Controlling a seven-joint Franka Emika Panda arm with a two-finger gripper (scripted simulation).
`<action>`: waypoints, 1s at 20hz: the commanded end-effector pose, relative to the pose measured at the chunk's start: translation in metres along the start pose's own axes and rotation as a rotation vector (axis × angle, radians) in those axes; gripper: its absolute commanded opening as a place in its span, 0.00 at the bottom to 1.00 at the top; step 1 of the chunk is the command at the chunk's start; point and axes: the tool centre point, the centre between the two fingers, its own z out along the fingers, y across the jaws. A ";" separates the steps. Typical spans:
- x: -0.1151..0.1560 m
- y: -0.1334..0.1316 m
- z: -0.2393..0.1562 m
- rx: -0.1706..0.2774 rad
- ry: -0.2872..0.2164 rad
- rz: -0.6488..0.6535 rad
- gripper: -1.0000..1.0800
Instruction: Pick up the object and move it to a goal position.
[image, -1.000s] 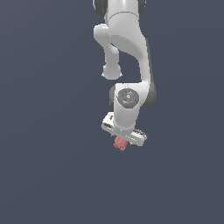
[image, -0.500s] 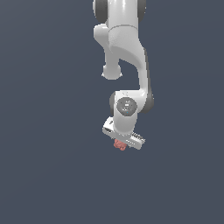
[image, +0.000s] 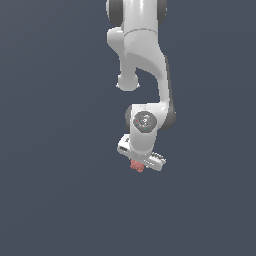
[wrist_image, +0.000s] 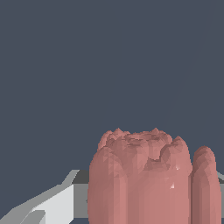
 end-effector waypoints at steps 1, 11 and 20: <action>0.000 0.000 0.000 0.000 0.000 0.000 0.00; -0.001 0.004 -0.023 0.000 0.000 0.000 0.00; -0.004 0.016 -0.096 0.001 0.000 0.000 0.00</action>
